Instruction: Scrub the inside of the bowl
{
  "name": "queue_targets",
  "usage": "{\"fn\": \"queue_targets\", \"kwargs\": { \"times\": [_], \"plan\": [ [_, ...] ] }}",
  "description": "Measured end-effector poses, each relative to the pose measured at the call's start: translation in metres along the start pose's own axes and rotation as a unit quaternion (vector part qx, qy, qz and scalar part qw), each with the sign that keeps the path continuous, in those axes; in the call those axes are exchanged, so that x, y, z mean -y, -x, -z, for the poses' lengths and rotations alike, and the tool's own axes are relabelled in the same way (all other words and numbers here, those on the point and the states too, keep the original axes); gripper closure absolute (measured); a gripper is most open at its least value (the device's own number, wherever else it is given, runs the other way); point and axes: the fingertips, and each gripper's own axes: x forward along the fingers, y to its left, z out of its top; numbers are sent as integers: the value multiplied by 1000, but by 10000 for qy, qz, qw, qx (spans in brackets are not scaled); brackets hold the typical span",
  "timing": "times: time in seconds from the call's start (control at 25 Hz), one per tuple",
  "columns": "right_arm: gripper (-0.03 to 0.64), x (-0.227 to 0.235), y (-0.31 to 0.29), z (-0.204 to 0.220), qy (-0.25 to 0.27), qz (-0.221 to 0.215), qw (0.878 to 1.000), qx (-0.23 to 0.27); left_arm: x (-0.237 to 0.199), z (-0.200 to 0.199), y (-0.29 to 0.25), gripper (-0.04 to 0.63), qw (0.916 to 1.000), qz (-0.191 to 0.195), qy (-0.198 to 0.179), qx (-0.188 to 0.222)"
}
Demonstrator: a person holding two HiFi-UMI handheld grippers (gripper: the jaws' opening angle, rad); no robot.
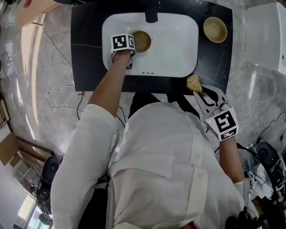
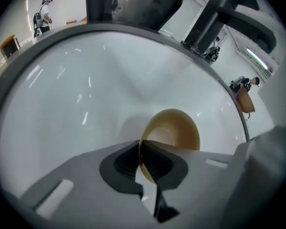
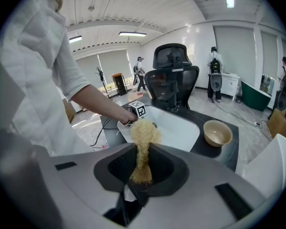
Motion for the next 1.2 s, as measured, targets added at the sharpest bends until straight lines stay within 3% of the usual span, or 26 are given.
{"fn": "queue_targets", "kwargs": {
  "times": [0.2,0.48,0.68,0.88,1.0,1.2],
  "plan": [
    [563,-7,-9,-24,314,-271,9990,180,28,-5,52,584,9972,104,-659,348],
    [563,-26,-35,-75,1022,-655,9920,350,88,-1,155,586,9832,387,-1553,879],
    [563,-40,-70,-98,1695,-691,9830,110,106,7,195,586,9651,-83,-2357,1140],
    [563,-48,-106,-109,2544,-501,9647,-466,124,7,216,586,9418,-443,-3053,1333],
    [563,-46,-117,-114,2847,-262,9556,-719,129,6,225,586,9347,-639,-3211,1385],
    [563,-29,-132,-99,3003,185,9443,-1332,132,8,231,575,9425,-606,-2894,1556]
  ]
}}
